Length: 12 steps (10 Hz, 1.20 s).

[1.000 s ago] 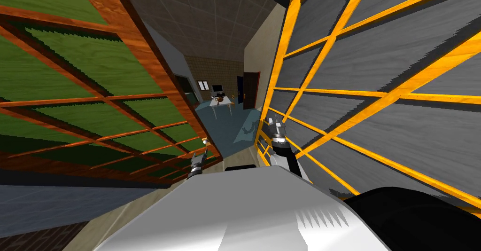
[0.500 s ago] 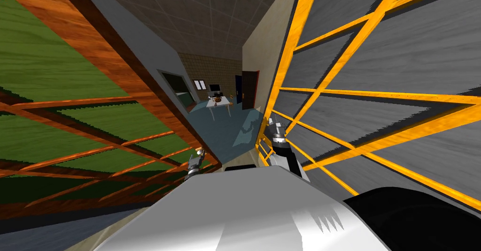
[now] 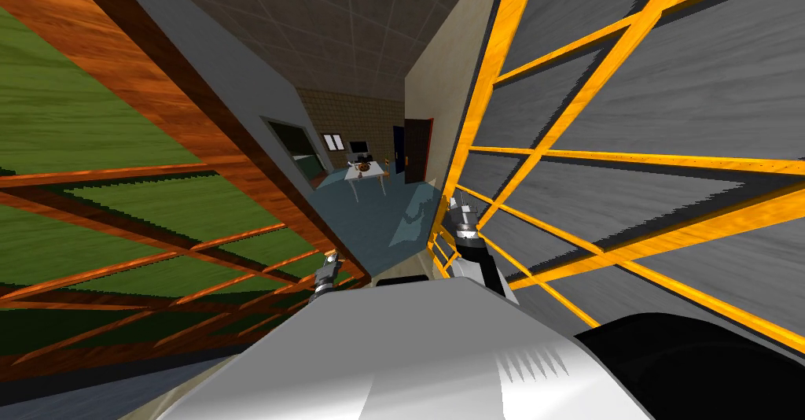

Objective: Pull the door open

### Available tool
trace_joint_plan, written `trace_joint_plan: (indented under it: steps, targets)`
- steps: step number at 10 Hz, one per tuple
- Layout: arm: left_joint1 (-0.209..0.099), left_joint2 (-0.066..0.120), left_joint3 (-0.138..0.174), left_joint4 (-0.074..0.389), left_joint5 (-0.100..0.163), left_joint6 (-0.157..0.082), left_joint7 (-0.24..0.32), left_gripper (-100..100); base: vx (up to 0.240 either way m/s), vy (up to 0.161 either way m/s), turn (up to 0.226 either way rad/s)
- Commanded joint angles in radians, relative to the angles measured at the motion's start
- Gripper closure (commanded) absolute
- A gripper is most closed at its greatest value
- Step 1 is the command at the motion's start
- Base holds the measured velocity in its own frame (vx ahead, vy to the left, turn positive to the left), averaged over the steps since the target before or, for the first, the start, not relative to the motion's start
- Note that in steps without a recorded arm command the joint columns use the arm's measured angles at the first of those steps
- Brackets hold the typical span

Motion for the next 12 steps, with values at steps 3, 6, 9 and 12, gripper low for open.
trace_joint_plan:
  steps: [3, 6, 9, 12]
  targets:
    - [-0.001, 0.001, 0.0, -0.001, 0.0, -0.001, 0.0, 100, 0.0, 0.0, 0.0]
    - [-0.001, 0.009, -0.012, 0.005, 0.026, -0.002, 0.073, 100, -0.023, 0.003, -0.042]
    - [-0.001, 0.018, -0.022, 0.009, 0.049, -0.004, 0.137, 100, -0.029, 0.005, -0.044]
    - [-0.001, 0.028, -0.034, 0.014, 0.079, -0.005, 0.215, 100, -0.036, 0.005, -0.053]
